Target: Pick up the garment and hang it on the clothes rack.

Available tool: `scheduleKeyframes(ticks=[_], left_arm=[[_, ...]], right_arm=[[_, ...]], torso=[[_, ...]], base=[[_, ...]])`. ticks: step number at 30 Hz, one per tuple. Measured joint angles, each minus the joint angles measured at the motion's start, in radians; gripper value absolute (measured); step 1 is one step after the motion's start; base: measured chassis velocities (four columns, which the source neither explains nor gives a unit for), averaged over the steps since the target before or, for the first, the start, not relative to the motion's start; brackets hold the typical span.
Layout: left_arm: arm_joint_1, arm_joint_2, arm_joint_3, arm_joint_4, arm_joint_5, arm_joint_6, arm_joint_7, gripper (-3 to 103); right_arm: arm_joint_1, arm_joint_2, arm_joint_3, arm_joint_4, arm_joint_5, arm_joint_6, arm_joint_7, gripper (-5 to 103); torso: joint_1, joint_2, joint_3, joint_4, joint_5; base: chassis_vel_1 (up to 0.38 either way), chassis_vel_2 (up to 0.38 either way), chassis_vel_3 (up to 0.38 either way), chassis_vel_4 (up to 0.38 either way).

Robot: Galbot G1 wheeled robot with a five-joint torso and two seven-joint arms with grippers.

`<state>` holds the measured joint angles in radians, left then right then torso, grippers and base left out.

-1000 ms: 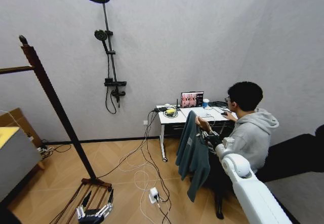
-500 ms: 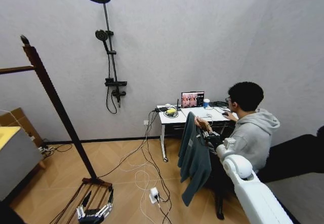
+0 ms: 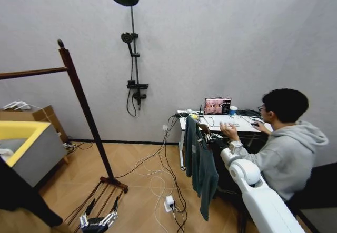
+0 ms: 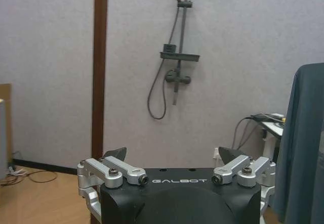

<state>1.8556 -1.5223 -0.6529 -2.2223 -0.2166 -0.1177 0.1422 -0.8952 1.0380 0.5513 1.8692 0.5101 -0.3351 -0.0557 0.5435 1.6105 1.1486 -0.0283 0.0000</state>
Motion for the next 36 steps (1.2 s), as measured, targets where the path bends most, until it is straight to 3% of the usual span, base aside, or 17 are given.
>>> scheduleKeyframes(ticks=[36], left_arm=[[0.000, 0.000, 0.000, 0.000, 0.000, 0.000, 0.000, 100]], right_arm=[[0.045, -0.054, -0.017, 0.111, 0.063, -0.029, 0.011, 9]], torso=[[0.000, 0.000, 0.000, -0.0001, -0.0001]], base=[[0.125, 0.122, 0.121, 0.121]])
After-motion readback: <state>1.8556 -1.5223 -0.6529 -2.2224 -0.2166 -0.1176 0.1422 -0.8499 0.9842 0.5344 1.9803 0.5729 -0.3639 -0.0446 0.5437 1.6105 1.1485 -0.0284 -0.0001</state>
